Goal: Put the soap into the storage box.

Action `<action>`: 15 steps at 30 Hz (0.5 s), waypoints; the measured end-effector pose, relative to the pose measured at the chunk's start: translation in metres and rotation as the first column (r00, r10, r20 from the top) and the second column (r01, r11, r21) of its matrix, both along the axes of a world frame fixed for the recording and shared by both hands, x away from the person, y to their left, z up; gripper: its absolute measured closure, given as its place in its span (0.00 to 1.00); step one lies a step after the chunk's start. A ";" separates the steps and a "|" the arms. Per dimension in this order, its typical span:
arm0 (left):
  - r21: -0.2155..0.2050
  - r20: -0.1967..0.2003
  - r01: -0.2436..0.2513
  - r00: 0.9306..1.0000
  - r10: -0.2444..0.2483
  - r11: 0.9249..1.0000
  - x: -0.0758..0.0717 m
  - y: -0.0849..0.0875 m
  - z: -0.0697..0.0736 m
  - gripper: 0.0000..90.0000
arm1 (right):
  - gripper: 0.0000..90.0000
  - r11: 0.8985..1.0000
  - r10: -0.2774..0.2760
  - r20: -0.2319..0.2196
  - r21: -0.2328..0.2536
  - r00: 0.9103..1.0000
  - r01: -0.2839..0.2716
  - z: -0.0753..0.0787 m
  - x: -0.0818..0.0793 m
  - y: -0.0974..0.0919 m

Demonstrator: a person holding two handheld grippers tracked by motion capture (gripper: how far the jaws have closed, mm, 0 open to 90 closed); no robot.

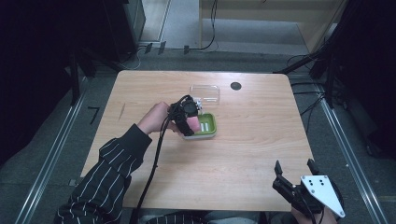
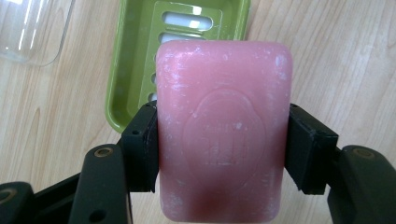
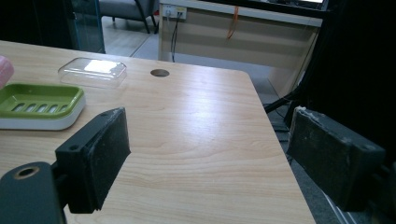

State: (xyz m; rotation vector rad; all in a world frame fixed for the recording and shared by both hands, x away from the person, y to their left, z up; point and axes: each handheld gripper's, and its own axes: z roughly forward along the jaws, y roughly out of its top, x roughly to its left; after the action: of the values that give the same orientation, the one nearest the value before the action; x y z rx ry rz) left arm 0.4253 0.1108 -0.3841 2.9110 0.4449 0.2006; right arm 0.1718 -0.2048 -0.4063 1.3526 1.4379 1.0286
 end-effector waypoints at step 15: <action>0.029 0.001 0.045 0.999 -0.045 0.999 0.013 -0.015 -0.009 0.43 | 0.14 1.000 -0.031 -0.003 0.000 1.000 0.031 -0.001 -0.007 -0.006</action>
State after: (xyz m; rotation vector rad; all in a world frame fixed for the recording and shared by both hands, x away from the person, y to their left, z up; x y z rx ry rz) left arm 0.4379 0.0957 -0.3929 2.9459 0.3782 0.2046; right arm 0.1644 -0.2107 -0.4069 1.3721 1.4149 1.0070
